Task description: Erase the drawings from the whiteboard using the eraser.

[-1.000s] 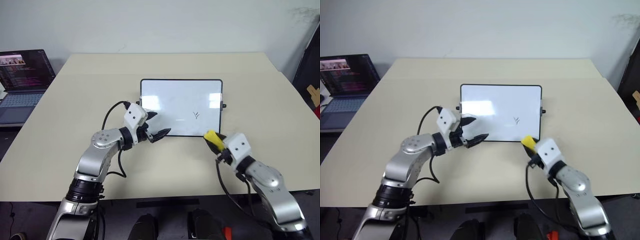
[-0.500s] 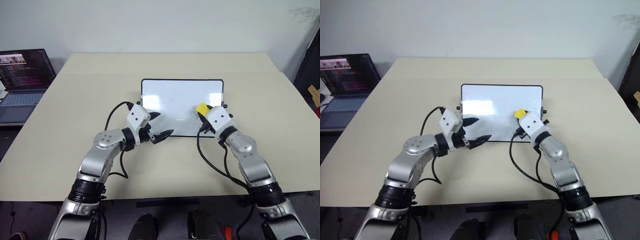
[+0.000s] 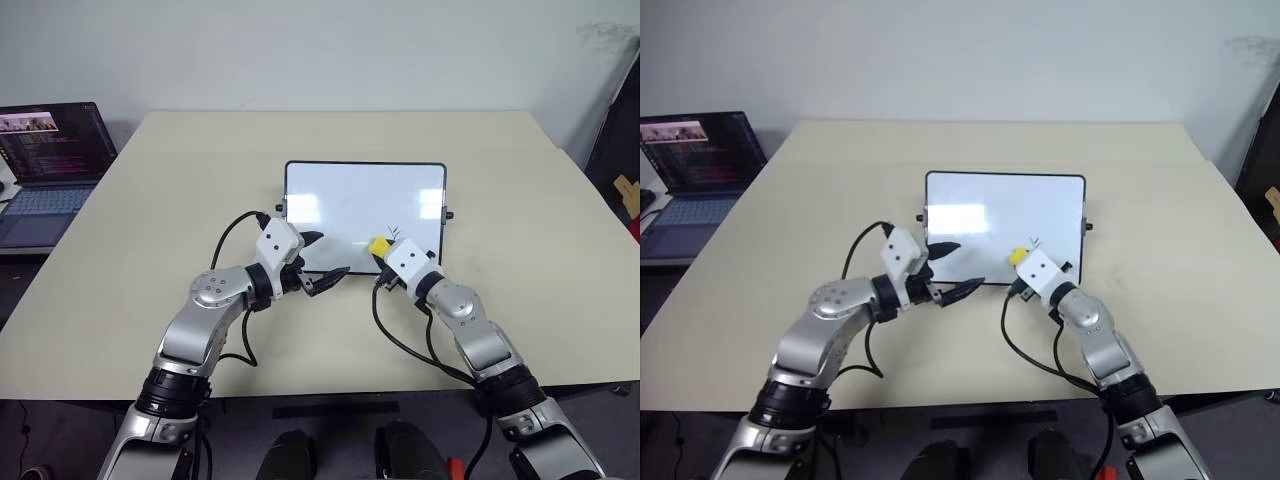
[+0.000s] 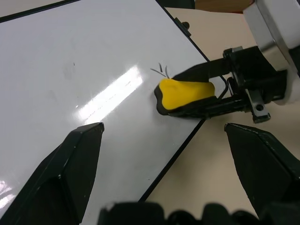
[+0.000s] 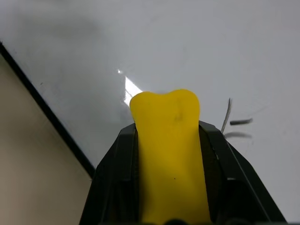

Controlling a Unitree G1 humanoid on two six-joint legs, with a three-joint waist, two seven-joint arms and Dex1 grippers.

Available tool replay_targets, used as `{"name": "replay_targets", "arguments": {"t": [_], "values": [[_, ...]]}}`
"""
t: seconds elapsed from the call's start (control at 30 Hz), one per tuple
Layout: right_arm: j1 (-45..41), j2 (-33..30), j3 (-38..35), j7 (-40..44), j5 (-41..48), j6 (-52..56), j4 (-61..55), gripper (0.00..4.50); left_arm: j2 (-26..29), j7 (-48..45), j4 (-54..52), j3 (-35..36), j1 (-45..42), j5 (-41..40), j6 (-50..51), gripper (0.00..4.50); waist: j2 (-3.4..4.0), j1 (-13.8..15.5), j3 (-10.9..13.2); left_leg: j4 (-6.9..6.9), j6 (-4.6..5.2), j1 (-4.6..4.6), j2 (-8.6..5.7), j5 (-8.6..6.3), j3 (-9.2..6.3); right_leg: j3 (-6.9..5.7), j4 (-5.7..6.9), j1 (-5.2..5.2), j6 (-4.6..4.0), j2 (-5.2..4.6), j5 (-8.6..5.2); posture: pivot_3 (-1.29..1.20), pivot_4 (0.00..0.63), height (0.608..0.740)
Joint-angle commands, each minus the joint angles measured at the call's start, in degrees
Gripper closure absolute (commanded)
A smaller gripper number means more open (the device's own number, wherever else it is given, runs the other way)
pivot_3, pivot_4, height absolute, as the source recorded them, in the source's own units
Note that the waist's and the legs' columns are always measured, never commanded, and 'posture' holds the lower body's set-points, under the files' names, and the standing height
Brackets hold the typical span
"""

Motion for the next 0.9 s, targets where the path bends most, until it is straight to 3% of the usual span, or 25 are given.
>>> {"name": "replay_targets", "arguments": {"t": [0.03,0.37,0.7,0.9], "values": [[-1.7,-0.6,-3.3,-3.3,-0.8,0.2,2.5,3.2,0.5,0.4,-3.1,1.2,-1.0,-0.5,0.3,0.0,0.0,0.0,0.0,0.03,0.0,0.01,0.0,0.01,0.0,0.01,0.04,0.01,0.0,0.01,0.0,0.0,0.15,0.74],[-5.8,-1.3,-8.3,-9.4,-0.8,1.3,7.2,3.2,0.2,0.9,-4.7,0.9,-0.6,-1.0,1.8,0.0,0.0,0.1,0.0,0.08,0.03,0.01,0.0,0.06,-0.01,0.03,0.1,0.01,0.0,0.01,0.04,0.0,0.15,0.74],[0.5,-2.9,0.9,1.0,-3.7,4.3,4.3,3.2,0.2,1.1,-5.0,0.9,-0.9,-1.2,2.1,0.0,-0.11,-0.4,-0.1,0.07,0.04,0.26,0.05,0.06,0.02,0.04,0.03,0.28,0.0,0.01,0.03,0.0,0.15,0.74],[-0.7,-2.6,-0.6,-1.3,-4.5,5.6,4.1,3.2,0.3,1.0,-4.9,0.9,-0.9,-1.2,2.1,0.0,-0.12,-0.2,-0.1,0.06,0.04,0.88,0.09,0.06,-0.02,0.02,-0.06,0.91,0.27,0.04,-0.17,0.0,0.15,0.74]]}}
